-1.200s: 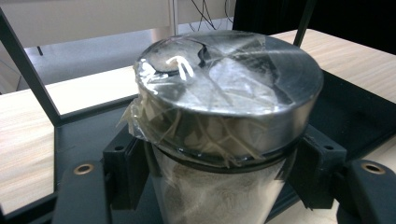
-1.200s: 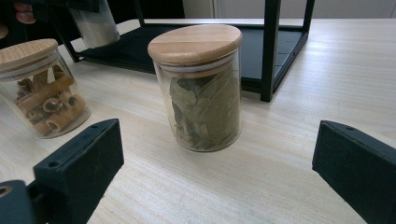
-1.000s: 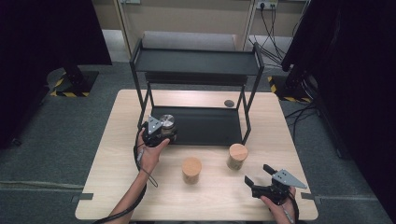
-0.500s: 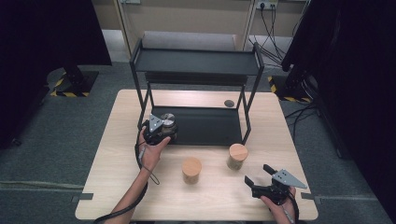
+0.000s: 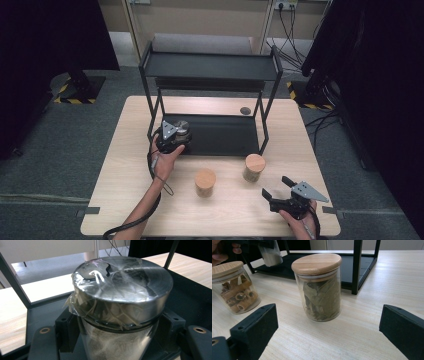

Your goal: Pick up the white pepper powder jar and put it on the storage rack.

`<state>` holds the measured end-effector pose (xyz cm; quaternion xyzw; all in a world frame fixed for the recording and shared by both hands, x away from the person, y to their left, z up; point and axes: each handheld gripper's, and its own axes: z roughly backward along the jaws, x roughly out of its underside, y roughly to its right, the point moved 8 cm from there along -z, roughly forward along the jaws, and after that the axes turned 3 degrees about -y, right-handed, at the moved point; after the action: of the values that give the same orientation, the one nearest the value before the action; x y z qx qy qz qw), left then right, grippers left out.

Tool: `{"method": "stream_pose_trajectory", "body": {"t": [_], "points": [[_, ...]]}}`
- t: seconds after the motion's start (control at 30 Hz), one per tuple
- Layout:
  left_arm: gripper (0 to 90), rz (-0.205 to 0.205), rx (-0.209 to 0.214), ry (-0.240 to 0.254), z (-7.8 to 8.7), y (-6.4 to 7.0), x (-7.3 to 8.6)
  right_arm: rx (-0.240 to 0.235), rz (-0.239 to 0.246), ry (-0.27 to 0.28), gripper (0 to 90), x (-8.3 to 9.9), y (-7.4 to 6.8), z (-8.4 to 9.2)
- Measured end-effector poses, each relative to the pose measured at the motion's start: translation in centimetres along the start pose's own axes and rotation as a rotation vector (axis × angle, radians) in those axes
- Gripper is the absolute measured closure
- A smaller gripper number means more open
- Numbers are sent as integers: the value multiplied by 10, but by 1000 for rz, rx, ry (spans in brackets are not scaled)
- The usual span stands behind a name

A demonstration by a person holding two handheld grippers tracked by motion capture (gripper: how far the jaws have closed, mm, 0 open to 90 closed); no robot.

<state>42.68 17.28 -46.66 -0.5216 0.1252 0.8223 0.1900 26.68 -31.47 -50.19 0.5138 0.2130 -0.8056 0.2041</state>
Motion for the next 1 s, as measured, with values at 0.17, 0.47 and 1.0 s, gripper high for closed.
{"method": "stream_pose_trajectory", "body": {"t": [0.17, 0.47, 1.0], "points": [[311, 0, -11, -5, -3, -1, 0, 0, -1, 0, 25, 0, 0, 0], [311, 14, -27, -4, -8, -2, 3, 0, -1, 0, 25, 0, 0, 0], [311, 23, -40, -8, -16, -2, 5, -1, -1, 1, 25, 0, 0, 0]]}}
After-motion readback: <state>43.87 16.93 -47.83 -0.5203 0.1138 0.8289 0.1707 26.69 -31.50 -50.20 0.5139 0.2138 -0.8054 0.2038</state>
